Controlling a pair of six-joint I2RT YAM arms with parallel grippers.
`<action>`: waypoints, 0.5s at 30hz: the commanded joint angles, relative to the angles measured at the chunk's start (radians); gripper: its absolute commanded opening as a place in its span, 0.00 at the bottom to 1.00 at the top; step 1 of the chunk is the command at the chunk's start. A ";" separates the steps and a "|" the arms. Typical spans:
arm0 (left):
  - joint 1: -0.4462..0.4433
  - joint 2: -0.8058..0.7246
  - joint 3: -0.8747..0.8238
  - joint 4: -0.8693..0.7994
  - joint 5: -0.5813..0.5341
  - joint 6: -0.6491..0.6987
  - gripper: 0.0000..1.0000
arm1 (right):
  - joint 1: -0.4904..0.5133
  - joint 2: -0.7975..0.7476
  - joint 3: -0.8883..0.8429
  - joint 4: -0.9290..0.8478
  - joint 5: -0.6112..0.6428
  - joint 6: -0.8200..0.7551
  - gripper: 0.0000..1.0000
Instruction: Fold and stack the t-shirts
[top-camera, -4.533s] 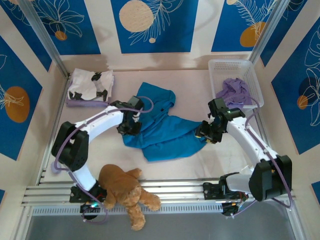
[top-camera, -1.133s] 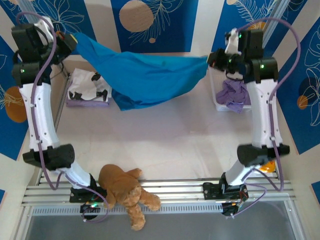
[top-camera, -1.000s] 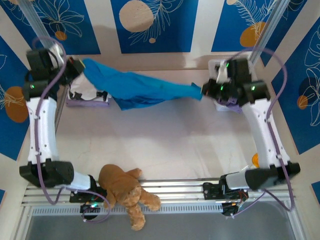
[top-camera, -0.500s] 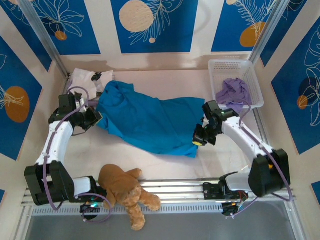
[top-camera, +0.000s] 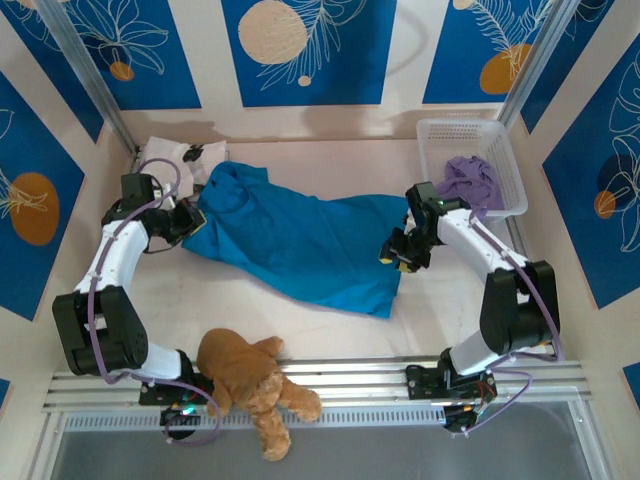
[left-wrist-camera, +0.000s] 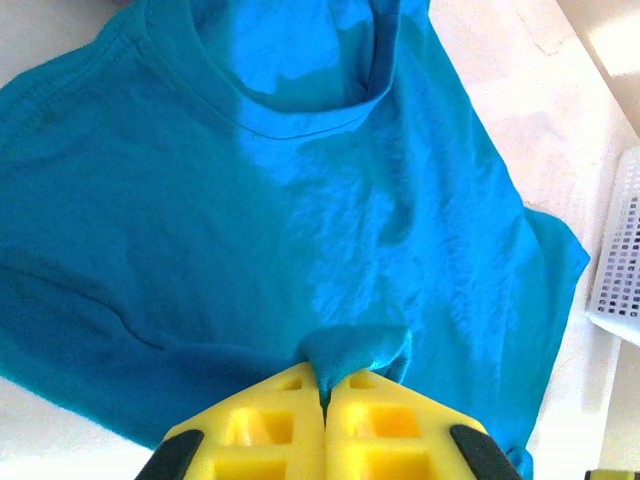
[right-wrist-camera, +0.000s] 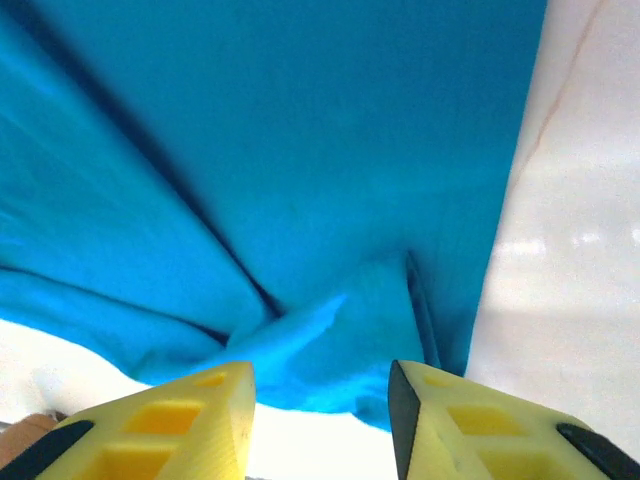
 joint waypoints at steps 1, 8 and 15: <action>0.007 -0.009 -0.026 0.007 0.029 0.029 0.00 | 0.010 -0.093 -0.092 0.009 -0.042 0.059 0.43; 0.008 -0.022 -0.028 -0.022 0.007 0.049 0.00 | -0.010 -0.122 -0.219 0.087 -0.085 0.068 0.43; 0.007 -0.040 -0.044 -0.030 0.004 0.049 0.00 | -0.024 -0.090 -0.275 0.168 -0.098 0.061 0.43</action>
